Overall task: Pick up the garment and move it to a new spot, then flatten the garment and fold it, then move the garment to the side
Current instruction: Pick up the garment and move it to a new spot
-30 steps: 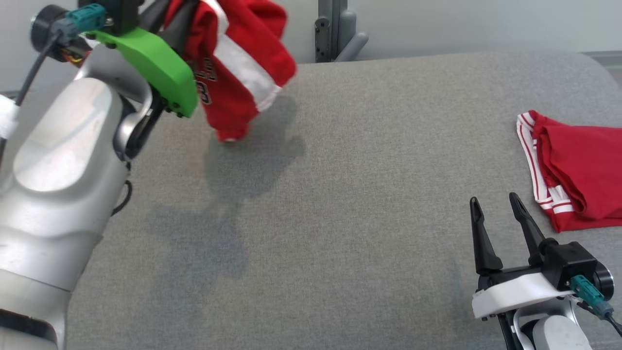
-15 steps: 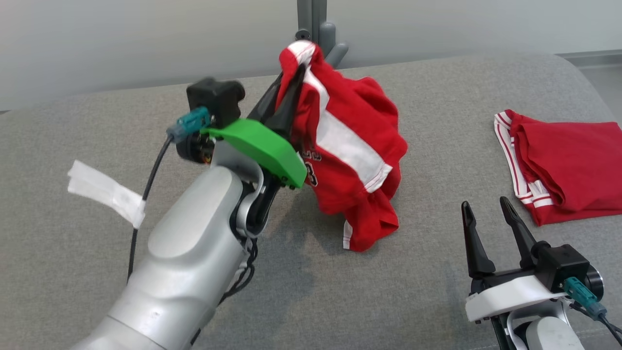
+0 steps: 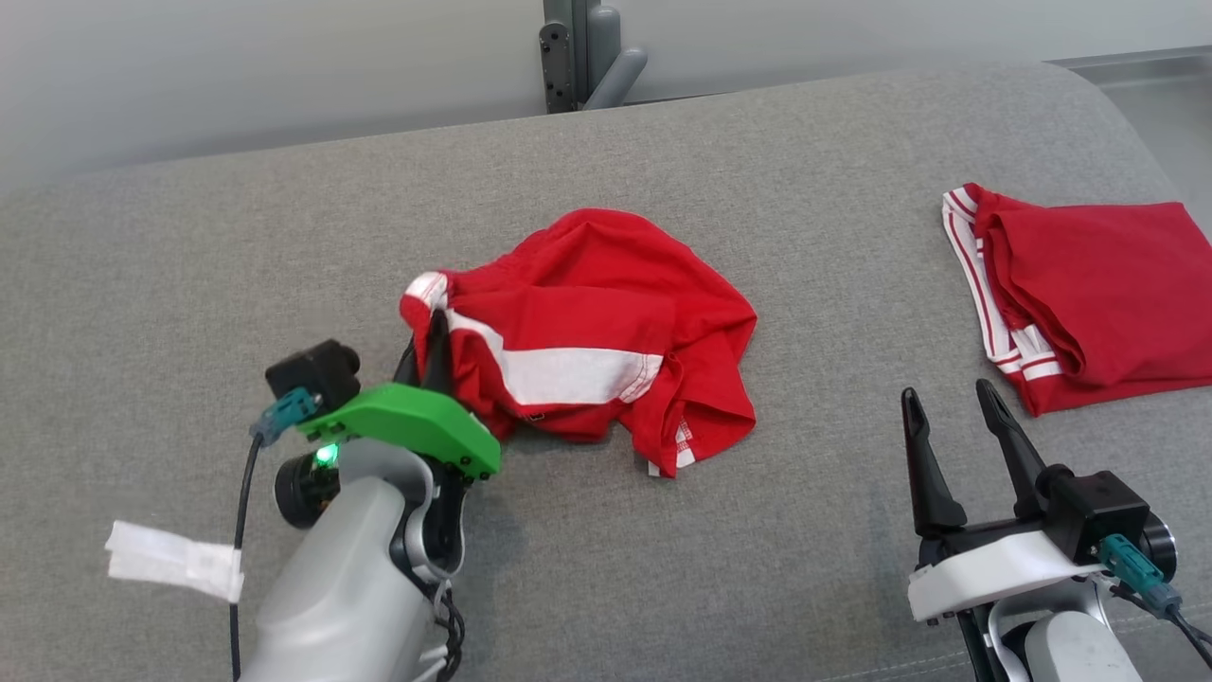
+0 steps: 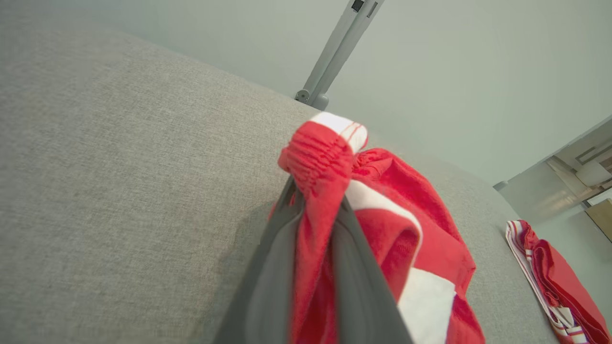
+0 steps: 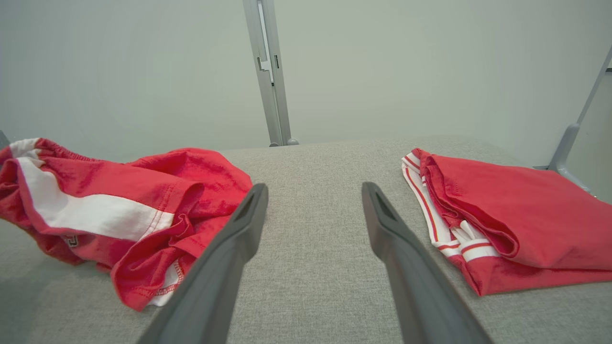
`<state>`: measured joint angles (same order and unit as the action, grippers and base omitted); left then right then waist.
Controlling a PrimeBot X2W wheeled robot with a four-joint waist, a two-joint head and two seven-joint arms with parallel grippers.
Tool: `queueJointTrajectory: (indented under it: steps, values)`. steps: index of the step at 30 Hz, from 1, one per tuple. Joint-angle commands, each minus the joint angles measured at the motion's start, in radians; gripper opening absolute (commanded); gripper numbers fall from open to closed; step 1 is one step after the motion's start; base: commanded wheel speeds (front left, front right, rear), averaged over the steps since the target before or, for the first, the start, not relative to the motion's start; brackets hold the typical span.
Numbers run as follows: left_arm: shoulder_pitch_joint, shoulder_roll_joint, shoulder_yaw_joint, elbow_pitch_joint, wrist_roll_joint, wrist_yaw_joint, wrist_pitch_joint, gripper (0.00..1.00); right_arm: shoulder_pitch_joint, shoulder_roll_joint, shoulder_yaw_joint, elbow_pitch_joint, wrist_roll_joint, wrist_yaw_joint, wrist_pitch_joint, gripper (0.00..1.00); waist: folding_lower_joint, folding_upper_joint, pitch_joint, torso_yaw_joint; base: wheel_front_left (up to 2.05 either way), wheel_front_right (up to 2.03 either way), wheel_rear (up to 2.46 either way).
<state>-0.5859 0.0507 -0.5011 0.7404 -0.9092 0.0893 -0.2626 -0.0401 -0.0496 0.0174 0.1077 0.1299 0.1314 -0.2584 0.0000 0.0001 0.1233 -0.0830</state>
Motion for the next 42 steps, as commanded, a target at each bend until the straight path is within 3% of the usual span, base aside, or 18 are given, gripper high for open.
queueJointTrajectory:
  steps: [1,6,7,10,17,31,42]
  values:
    - [0.031,0.001,0.006,-0.004,0.011,0.000,-0.002,0.00,-0.008,-0.002,-0.002,0.003,0.005,-0.001,-0.006,1.00,0.0000,-0.0001,-0.001,0.001,0.00,0.00,0.00]
    - [0.120,0.001,0.045,-0.023,0.013,-0.005,-0.002,0.00,-0.005,-0.002,0.001,0.016,0.005,-0.001,-0.007,1.00,0.0000,-0.0001,-0.012,0.012,0.00,0.00,0.00]
    - [0.135,0.001,0.050,-0.026,0.010,-0.004,-0.002,0.15,-0.005,-0.002,0.002,0.019,0.005,-0.001,-0.006,1.00,0.0000,-0.0001,-0.016,0.016,0.00,0.00,0.00]
    - [0.175,0.001,0.057,-0.039,0.002,-0.004,-0.003,1.00,-0.004,-0.002,0.006,0.026,0.004,-0.001,-0.007,1.00,0.0000,-0.0001,-0.028,0.024,0.00,0.00,0.00]
    - [0.241,0.001,0.061,-0.076,0.002,-0.023,-0.003,1.00,0.018,-0.002,0.008,0.040,-0.002,-0.001,-0.006,1.00,0.0000,-0.0001,-0.066,0.042,0.00,0.00,0.00]
    - [0.407,0.001,0.223,-0.289,0.387,-0.081,-0.003,1.00,0.078,-0.002,-0.016,0.022,-0.005,-0.001,0.000,1.00,0.0000,-0.0001,-0.127,0.089,0.00,0.00,0.00]
    - [0.548,0.001,0.295,-0.456,0.530,-0.100,-0.003,1.00,0.105,-0.002,-0.021,0.017,-0.007,-0.001,0.002,1.00,0.0000,-0.0001,-0.144,0.117,0.00,0.00,0.00]
